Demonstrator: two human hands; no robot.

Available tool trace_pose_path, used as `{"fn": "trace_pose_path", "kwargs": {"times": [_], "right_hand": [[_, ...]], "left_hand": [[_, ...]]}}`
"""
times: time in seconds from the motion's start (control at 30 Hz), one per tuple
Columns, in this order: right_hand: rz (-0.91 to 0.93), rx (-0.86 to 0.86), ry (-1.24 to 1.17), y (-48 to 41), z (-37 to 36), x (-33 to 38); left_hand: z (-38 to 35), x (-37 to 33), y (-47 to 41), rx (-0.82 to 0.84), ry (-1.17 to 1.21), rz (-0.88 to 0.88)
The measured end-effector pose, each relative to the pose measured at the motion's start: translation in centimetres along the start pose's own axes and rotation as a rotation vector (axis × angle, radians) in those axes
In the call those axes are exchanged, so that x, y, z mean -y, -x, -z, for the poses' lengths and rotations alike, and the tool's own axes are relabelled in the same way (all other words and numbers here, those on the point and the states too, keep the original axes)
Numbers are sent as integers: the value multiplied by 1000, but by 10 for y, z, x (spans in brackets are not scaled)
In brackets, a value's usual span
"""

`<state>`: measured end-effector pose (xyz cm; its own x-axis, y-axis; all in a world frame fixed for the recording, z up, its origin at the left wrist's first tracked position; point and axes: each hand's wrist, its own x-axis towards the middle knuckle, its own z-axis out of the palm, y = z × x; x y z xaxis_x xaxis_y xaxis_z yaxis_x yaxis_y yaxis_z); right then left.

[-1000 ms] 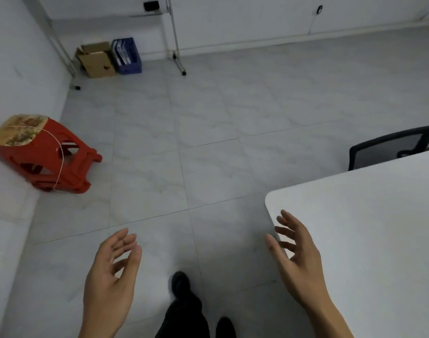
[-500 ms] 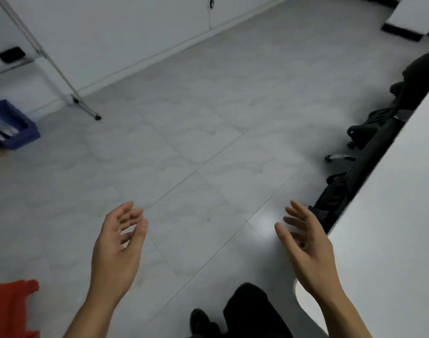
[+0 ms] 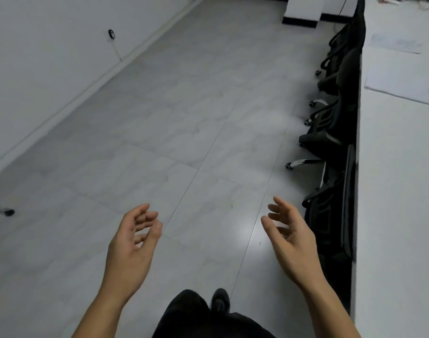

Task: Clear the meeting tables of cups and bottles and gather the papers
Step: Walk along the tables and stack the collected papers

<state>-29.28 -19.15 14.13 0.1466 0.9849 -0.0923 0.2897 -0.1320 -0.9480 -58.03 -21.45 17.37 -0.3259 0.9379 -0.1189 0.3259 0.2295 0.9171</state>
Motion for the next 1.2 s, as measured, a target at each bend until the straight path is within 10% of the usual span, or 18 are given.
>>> {"fn": "trace_pose_path", "kwargs": {"times": [0.57, 1.2], "right_hand": [[-166, -372, 26, -405, -27, 44], [-242, -705, -93, -879, 134, 34]], "left_hand": [[-148, -116, -508, 267, 6, -32], [-543, -351, -895, 649, -60, -251]]}}
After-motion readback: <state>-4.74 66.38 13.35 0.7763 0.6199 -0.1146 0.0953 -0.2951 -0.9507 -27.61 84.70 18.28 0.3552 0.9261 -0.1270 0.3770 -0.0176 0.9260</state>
